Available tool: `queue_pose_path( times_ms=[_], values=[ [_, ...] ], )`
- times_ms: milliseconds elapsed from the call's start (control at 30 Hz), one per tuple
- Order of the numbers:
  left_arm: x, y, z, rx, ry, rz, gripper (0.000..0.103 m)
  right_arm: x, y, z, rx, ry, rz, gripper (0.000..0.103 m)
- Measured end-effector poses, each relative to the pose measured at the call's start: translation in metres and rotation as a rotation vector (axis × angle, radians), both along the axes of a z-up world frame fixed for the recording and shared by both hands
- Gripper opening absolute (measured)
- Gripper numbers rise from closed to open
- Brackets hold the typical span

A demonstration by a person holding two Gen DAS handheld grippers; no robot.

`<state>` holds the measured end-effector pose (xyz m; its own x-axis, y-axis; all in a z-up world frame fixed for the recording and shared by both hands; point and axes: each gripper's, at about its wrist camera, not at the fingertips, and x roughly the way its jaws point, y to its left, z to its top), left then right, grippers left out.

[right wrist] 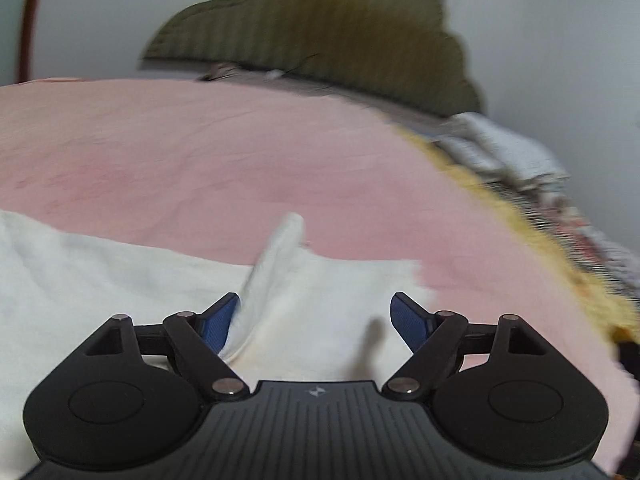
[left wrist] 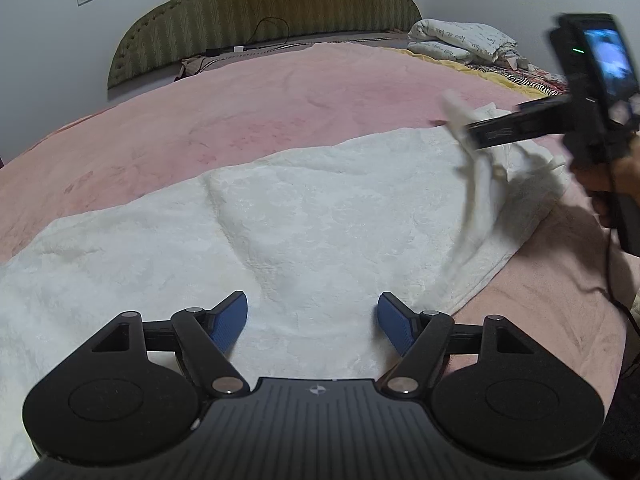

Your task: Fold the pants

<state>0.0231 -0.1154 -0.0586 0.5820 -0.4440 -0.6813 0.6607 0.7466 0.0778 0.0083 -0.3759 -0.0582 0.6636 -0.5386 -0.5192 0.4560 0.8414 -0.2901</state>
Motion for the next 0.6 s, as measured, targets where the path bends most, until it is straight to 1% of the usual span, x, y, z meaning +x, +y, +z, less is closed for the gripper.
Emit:
queue_pose_path(
  times_ms=[67, 100, 133, 167, 233, 267, 300, 333, 400, 433, 467, 533, 567, 600],
  values=[
    [0.001, 0.0, 0.0, -0.002, 0.003, 0.003, 0.076, -0.032, -0.011, 0.007, -0.148, -0.023, -0.156, 0.083],
    [0.001, -0.001, 0.0, -0.001, 0.003, 0.004, 0.076, -0.049, -0.02, 0.011, -0.185, -0.035, -0.229, 0.083],
    [0.001, -0.001, 0.0, 0.001, 0.001, 0.004, 0.076, -0.067, -0.033, 0.018, -0.162, -0.067, -0.283, 0.083],
    [0.001, -0.001, 0.001, 0.002, -0.001, 0.005, 0.076, -0.085, -0.045, 0.027, -0.088, -0.117, -0.311, 0.083],
    [0.002, -0.001, 0.001, 0.002, 0.0, 0.006, 0.076, -0.118, -0.07, 0.045, 0.116, -0.26, -0.337, 0.083],
    [0.001, -0.001, 0.0, 0.003, 0.0, 0.007, 0.077, -0.128, -0.08, 0.051, 0.219, -0.329, -0.326, 0.084],
    [0.001, -0.001, 0.0, 0.004, -0.001, 0.006, 0.077, -0.132, -0.087, 0.056, 0.319, -0.377, -0.291, 0.088],
    [0.0, -0.001, 0.001, 0.006, -0.003, 0.006, 0.077, -0.129, -0.09, 0.058, 0.407, -0.389, -0.227, 0.091],
    [0.0, -0.001, 0.001, 0.007, -0.004, 0.005, 0.077, -0.107, -0.085, 0.058, 0.542, -0.356, -0.057, 0.092],
    [0.0, -0.001, 0.001, 0.006, -0.003, 0.006, 0.077, -0.092, -0.078, 0.056, 0.586, -0.326, 0.022, 0.092],
    [0.0, 0.0, 0.001, 0.005, -0.002, 0.006, 0.077, -0.079, -0.073, 0.053, 0.628, -0.302, 0.075, 0.092],
    [0.0, 0.0, 0.001, 0.005, -0.003, 0.005, 0.078, -0.049, -0.067, 0.045, 0.727, -0.263, 0.121, 0.092],
    [0.0, 0.0, 0.001, 0.006, -0.004, 0.005, 0.078, -0.037, -0.069, 0.04, 0.751, -0.25, 0.106, 0.092],
    [0.0, 0.0, 0.001, 0.007, -0.005, 0.004, 0.078, -0.026, -0.071, 0.035, 0.75, -0.233, 0.067, 0.092]
  ],
)
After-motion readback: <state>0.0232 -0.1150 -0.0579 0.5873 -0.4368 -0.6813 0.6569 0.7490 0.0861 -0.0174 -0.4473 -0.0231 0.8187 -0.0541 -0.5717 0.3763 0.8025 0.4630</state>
